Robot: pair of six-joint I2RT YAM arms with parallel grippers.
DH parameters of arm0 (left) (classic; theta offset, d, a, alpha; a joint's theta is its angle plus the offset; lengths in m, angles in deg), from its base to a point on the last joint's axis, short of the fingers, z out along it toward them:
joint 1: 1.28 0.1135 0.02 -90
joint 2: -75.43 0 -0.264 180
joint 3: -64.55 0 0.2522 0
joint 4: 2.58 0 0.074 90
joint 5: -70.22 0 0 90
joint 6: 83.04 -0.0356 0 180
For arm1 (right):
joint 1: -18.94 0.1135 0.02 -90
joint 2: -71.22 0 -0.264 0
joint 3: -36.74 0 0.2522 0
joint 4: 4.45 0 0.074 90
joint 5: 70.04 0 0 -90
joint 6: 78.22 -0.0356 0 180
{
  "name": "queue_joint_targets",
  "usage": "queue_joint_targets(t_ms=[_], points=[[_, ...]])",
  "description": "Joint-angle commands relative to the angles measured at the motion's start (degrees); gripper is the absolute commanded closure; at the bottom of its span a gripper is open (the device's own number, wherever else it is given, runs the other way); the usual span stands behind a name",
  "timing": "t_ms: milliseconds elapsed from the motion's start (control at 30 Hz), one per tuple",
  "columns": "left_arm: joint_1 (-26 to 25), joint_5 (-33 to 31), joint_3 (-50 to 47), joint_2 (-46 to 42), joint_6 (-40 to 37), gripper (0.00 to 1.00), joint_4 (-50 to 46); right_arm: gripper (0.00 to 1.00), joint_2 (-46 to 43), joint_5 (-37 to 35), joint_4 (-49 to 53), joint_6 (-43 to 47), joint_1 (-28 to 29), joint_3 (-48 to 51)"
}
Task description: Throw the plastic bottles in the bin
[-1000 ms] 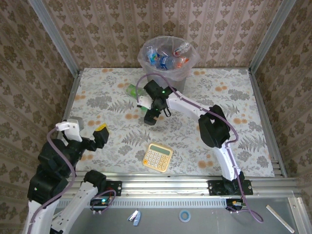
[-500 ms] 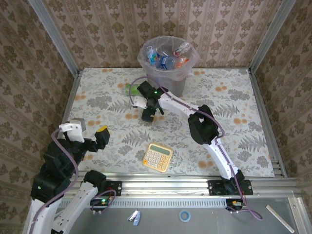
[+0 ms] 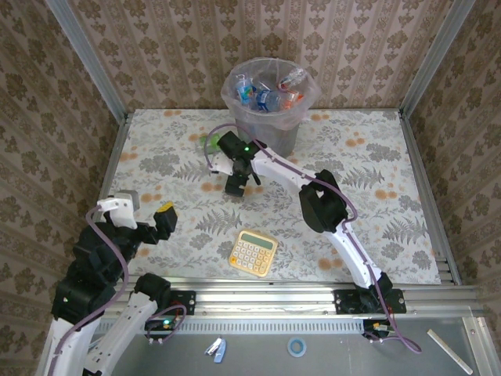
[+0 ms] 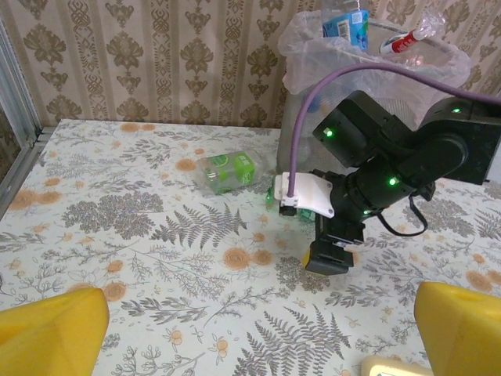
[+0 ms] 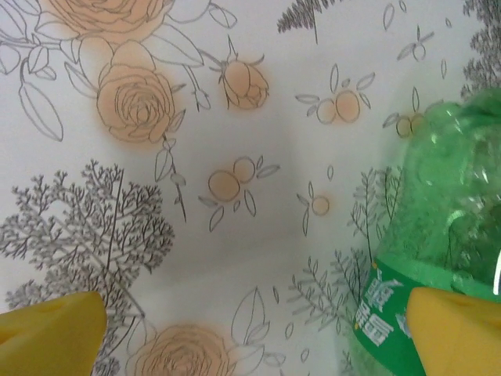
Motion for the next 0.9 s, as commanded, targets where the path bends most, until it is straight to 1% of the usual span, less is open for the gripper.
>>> queue_joint_targets(t_ms=[0, 133, 367, 467, 700, 867], points=[[0.37, -0.57, -1.06, -0.88, 0.78, 0.0, 0.58, 0.0, -5.72, -2.51, 0.54, -3.74, -0.38, 0.92], [0.42, 0.34, -1.71, -1.02, 0.79, 0.0, 1.12, 0.0, -5.85, -5.15, -0.04, -5.01, -0.56, 0.51], [0.37, 0.43, -2.32, -1.75, 0.35, 0.0, 1.08, 0.0, 1.01, -8.38, 2.91, -5.59, -1.81, -6.81], [0.41, 0.58, -2.65, -2.11, 0.26, 0.0, 1.13, 0.0, 4.23, -7.86, 4.37, -5.64, -2.45, -10.89], [0.38, 0.64, -3.49, -2.11, 0.18, 0.0, 1.7, 0.0, 9.46, -5.99, 5.77, -5.17, -3.36, -16.81], [0.42, 0.51, -4.35, -2.03, -0.26, 0.0, 2.12, 0.0, 10.82, -4.09, 6.84, -5.52, -3.86, -17.6]])
